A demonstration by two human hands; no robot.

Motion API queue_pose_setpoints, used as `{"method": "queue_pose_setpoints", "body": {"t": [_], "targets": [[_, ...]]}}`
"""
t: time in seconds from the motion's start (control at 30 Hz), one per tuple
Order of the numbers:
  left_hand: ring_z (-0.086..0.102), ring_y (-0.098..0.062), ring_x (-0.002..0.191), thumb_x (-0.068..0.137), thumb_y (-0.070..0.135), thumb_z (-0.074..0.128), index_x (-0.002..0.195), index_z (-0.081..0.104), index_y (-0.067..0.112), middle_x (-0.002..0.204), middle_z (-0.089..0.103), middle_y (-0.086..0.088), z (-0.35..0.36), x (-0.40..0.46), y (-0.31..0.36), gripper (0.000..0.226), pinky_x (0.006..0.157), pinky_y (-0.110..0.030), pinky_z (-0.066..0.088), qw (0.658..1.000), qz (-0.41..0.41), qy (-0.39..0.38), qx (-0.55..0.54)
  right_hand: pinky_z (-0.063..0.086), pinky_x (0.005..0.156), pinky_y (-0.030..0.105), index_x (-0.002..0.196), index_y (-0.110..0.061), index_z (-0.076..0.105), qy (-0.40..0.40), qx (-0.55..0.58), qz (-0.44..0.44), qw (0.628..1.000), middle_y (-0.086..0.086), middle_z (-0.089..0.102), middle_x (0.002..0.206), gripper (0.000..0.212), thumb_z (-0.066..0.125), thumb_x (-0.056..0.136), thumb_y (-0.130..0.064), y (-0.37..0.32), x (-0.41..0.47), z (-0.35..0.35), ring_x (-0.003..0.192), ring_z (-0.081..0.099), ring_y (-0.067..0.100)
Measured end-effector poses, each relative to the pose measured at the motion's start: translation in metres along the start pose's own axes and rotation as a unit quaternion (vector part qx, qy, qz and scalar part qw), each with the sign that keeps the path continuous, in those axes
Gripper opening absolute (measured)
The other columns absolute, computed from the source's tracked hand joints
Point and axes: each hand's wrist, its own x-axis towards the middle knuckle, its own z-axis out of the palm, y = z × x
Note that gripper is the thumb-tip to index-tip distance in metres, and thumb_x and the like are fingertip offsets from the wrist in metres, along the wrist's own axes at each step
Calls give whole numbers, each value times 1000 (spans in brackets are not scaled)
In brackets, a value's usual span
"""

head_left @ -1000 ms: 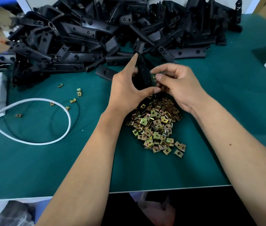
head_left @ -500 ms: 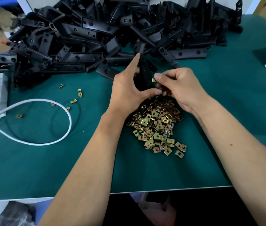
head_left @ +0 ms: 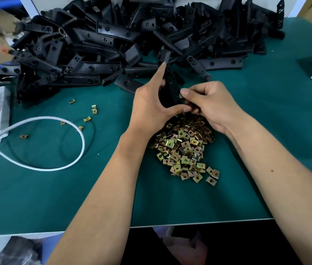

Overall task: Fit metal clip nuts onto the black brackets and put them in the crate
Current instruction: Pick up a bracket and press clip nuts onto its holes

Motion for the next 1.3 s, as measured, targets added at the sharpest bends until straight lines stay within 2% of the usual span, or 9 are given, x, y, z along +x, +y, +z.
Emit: {"method": "queue_pose_setpoints", "body": {"t": [0.2,0.33,0.47,0.6,0.73,1.0,1.1,1.2,1.3], "targets": [[58,-13,125,63,53,93,160,32,17,130,68,-7,-1,-3,4,120,97,2,28,999,26,-6,18,52,61,25,86,-16,78,-7,-61,-21,998,1,72,72,16,76,94,-30,-2,-4,3,65,63,9],[59,-16,123,62,55,91,159,32,14,130,68,-9,-2,-4,8,121,98,-6,31,999,34,-5,28,44,52,21,80,-17,77,-17,-47,-16,999,3,64,65,19,76,93,-30,-4,-5,3,59,54,12],[61,-18,120,62,54,92,159,32,12,127,68,-9,-1,-4,11,121,97,-9,33,999,34,0,38,42,53,23,80,-15,77,-33,-17,-6,999,15,60,76,19,76,93,-30,-5,-6,0,64,51,19],[63,-15,114,62,54,92,159,33,13,121,70,-4,-1,-2,10,121,101,-17,43,999,16,10,36,43,49,19,74,-15,74,-17,11,7,1000,2,60,62,24,75,94,-28,-4,-4,-1,54,53,9],[63,-14,113,62,56,91,159,32,14,119,70,-2,-3,-1,8,121,103,-22,45,999,12,18,40,44,52,18,86,-14,78,-23,3,12,1000,-1,68,65,8,77,92,-19,-4,-4,-2,58,58,8],[61,-16,120,63,54,92,160,32,13,126,69,-6,0,-2,7,121,102,-11,37,999,30,1,33,50,74,35,80,-21,79,-26,-15,1,1000,-1,73,77,11,77,90,-17,-4,-5,-3,74,64,13],[60,-13,116,63,54,92,159,33,14,125,68,-4,0,-2,6,120,94,3,29,999,26,5,20,51,77,38,82,-20,79,-30,-18,-5,999,1,74,81,7,79,89,-21,-5,-6,-1,77,65,15],[59,-13,120,62,57,91,160,32,16,127,67,-3,0,-2,5,121,95,1,28,999,26,-1,19,50,76,37,83,-18,78,-41,-12,7,999,3,72,80,7,79,90,-20,-6,-6,-2,75,63,17],[58,-11,121,60,58,92,161,29,18,129,67,0,-1,-2,3,125,100,-4,33,999,21,-19,15,47,62,25,86,-12,77,-38,25,24,999,3,69,74,6,76,91,-14,-7,-5,-5,64,59,13]]}}
